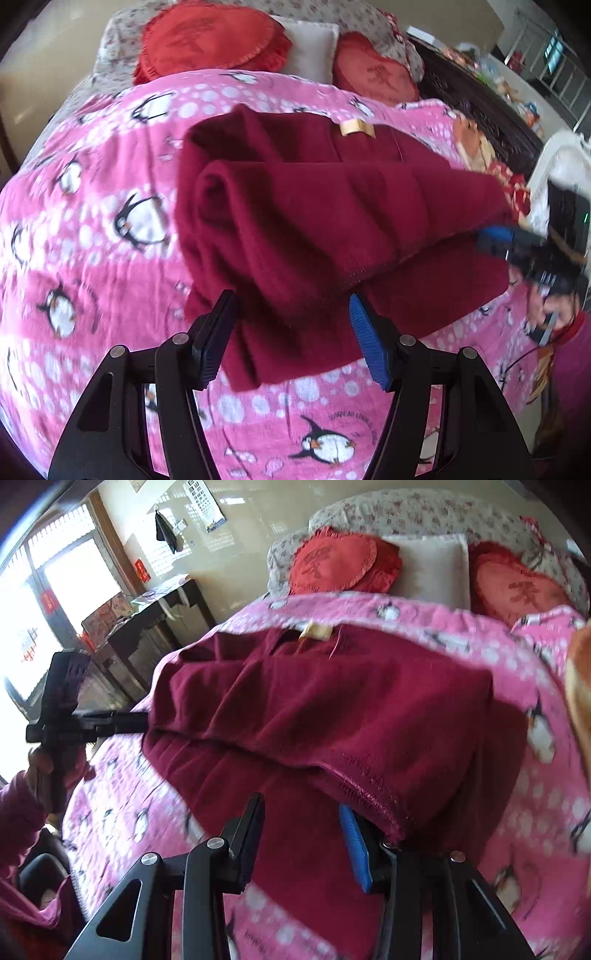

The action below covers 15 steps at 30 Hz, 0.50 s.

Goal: Fold small clothes

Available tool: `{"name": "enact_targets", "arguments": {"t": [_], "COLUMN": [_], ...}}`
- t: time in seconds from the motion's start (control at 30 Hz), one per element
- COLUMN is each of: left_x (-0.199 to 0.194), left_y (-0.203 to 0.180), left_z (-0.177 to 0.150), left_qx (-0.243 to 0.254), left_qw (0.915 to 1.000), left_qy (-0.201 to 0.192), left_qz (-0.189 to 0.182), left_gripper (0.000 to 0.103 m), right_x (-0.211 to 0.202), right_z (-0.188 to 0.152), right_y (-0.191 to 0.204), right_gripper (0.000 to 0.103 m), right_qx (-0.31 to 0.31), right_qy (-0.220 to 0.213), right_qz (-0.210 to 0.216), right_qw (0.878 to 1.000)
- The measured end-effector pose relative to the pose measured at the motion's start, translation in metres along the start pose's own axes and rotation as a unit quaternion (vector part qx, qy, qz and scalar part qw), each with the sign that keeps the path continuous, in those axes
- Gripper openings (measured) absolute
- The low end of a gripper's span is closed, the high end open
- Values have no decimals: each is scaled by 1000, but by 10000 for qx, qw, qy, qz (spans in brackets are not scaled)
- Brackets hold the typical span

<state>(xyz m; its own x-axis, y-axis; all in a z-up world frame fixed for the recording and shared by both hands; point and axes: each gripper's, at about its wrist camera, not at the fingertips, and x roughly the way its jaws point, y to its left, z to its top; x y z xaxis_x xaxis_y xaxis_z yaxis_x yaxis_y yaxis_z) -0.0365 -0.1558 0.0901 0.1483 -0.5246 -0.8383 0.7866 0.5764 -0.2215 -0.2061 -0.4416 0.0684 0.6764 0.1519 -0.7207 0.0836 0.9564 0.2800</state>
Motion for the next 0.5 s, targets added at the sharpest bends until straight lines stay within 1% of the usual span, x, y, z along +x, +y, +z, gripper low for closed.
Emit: {"name": "enact_targets", "arguments": {"t": [0.07, 0.1, 0.2, 0.23, 0.3, 0.37, 0.4, 0.43, 0.5], "left_x": [7, 7, 4, 4, 3, -8, -15, -22, -32], "left_y": [-5, -4, 5, 11, 22, 30, 32, 35, 38], "left_z": [20, 32, 72, 85, 105, 116, 117, 117, 113], "left_qx": [134, 111, -281, -455, -806, -1014, -1065, -1084, -1014], "left_qw": [9998, 9997, 9986, 9975, 9945, 9905, 9890, 9879, 9875], "left_qy": [-77, -141, -439, -522, -676, -926, -1029, -1113, -1207], "left_qz": [132, 140, -92, -99, 19, 93, 54, -1, 11], "left_gripper": [63, 63, 63, 63, 63, 63, 63, 63, 63], "right_x": [-2, -4, -4, -1, 8, 16, 17, 14, 0], "right_z": [19, 31, 69, 79, 102, 119, 125, 127, 121], "right_y": [-6, -12, -30, -34, -43, -55, -60, -62, -62], "right_gripper": [41, 41, 41, 41, 41, 41, 41, 41, 42], "right_qx": [40, 117, 399, 468, 692, 988, 1133, 1275, 1456], "right_qy": [-303, -494, -979, -1068, -1172, -1242, -1274, -1319, -1468], "right_qz": [-173, -201, -263, -270, -410, -538, -606, -599, -421], "right_qw": [9994, 9985, 9941, 9928, 9898, 9859, 9835, 9812, 9775]}}
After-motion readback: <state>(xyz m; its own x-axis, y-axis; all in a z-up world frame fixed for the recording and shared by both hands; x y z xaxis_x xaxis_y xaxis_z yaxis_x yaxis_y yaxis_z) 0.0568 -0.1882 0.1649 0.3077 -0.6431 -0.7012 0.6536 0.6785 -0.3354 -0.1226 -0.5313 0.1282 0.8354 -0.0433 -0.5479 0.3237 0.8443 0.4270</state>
